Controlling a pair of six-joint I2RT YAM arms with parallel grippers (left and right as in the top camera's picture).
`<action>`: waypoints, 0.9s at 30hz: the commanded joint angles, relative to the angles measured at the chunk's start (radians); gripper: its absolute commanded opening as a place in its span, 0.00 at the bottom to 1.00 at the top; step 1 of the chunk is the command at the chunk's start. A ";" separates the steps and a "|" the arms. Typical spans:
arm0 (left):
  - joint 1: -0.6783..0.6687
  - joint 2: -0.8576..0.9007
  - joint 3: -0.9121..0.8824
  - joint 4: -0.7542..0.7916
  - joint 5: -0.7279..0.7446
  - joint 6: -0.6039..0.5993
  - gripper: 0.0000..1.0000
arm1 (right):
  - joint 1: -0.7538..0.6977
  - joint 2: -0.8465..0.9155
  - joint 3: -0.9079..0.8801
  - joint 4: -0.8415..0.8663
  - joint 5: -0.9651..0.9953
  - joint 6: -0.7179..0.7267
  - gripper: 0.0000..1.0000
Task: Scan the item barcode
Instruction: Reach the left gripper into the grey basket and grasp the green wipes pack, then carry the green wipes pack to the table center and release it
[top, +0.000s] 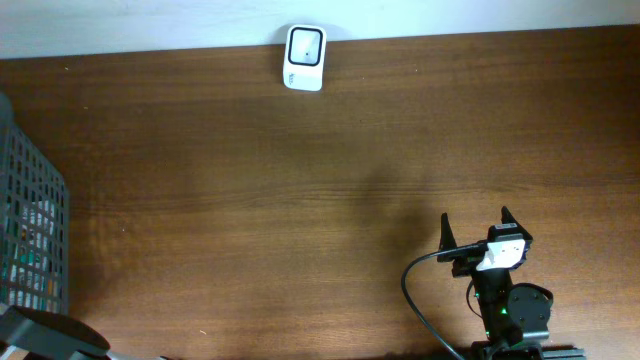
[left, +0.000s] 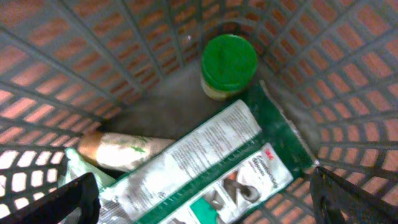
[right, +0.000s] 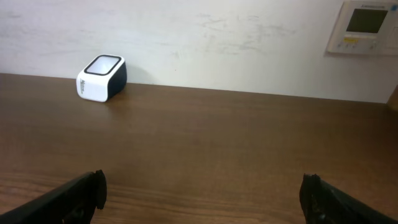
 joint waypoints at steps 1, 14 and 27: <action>0.026 0.039 -0.006 0.027 -0.010 0.170 0.99 | 0.005 -0.006 -0.005 -0.005 0.005 0.001 0.98; 0.075 0.239 -0.036 0.074 0.145 0.497 1.00 | 0.005 -0.006 -0.005 -0.005 0.005 0.001 0.98; 0.092 0.336 -0.178 0.185 0.298 0.577 0.78 | 0.005 -0.006 -0.005 -0.005 0.005 0.001 0.98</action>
